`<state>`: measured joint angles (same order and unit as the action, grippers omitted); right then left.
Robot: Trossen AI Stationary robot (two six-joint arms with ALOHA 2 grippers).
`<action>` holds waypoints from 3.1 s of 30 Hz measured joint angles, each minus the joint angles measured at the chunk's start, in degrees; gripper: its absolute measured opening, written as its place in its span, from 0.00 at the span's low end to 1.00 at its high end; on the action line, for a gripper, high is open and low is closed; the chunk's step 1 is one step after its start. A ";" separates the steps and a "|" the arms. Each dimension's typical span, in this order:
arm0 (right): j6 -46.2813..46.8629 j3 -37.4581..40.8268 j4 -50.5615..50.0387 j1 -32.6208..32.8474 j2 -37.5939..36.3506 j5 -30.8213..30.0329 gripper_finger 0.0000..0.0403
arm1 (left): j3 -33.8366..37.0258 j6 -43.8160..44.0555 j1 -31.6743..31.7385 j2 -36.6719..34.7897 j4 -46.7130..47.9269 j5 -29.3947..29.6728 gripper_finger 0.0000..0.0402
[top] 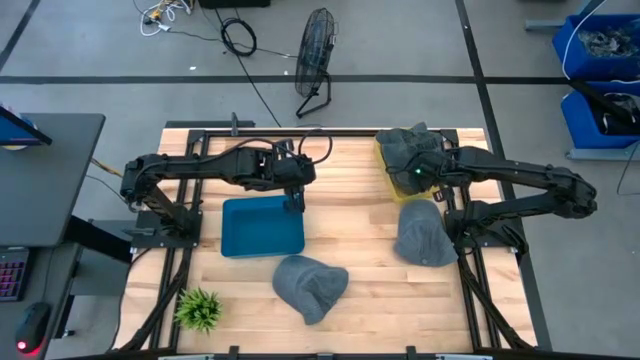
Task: Pick & Place hat
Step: Put the green cap into the yellow bin, then put the left blue cap into the blue bin
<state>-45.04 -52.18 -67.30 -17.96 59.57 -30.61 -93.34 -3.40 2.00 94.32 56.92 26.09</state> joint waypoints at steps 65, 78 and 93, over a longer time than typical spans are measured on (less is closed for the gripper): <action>14.55 -9.91 14.36 -25.58 15.53 14.69 0.02 | 0.00 7.04 -1.60 -0.69 7.15 5.07 0.29; 23.38 -15.42 12.85 -11.82 2.04 44.29 0.01 | 0.27 16.76 -9.57 -9.95 15.96 4.76 0.29; 26.58 -7.27 30.12 5.38 3.26 41.60 0.04 | 33.26 30.93 -15.72 -19.64 -37.69 -20.07 0.29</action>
<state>-18.46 -59.44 -37.19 -12.57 62.83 10.99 -60.08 27.53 -13.72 74.68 19.23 6.01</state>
